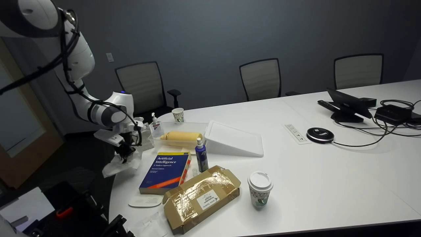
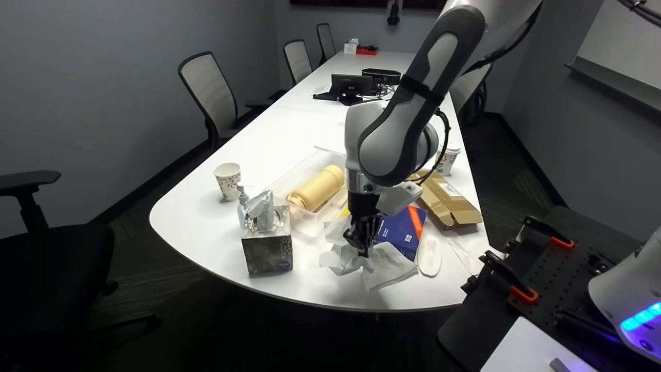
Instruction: Pick up the wipe and clean the top of the book
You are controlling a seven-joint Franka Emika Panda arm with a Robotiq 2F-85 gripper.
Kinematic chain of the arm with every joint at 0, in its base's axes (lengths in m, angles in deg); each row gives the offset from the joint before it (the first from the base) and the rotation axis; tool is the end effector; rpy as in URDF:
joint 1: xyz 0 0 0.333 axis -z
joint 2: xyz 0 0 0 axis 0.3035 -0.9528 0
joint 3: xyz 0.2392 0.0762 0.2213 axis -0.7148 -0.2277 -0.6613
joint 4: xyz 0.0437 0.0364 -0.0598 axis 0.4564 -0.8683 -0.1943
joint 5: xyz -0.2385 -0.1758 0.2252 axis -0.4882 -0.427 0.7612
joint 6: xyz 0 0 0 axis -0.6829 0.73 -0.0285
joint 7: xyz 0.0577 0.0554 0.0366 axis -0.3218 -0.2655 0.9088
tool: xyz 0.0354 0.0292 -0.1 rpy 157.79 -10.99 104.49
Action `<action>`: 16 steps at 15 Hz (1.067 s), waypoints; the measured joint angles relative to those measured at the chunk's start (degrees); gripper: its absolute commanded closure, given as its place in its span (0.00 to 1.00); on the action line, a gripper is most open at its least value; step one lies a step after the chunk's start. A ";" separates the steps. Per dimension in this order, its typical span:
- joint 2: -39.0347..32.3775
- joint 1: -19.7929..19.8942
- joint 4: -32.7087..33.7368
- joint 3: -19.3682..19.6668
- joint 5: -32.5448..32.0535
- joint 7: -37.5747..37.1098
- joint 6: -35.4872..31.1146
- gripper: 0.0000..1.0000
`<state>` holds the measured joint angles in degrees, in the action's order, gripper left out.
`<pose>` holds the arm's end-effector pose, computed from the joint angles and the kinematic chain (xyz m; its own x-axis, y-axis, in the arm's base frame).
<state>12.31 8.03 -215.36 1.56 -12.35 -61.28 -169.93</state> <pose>0.4653 0.2034 0.1085 0.9563 0.2150 -0.1983 0.1839 -0.9692 -0.1640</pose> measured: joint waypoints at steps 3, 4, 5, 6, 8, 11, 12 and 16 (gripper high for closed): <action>-4.61 -1.54 4.22 0.73 -2.76 0.01 -0.01 0.99; -6.11 -2.15 5.60 1.31 -3.53 0.01 -0.01 0.99; -7.54 -2.65 6.90 1.97 -4.25 0.01 -0.01 0.99; -8.93 -3.15 8.16 2.70 -4.84 0.01 -0.01 0.72; -11.57 -3.89 10.60 4.18 -5.47 0.00 -0.03 0.65; -13.67 -3.72 12.89 5.20 -5.50 -0.09 0.01 0.43; -13.51 -3.33 13.07 5.27 -5.46 -0.14 0.01 0.34; -7.51 -0.70 10.79 5.36 -4.66 -0.71 0.87 0.04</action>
<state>4.80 7.33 -204.57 6.92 -17.01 -61.99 -169.06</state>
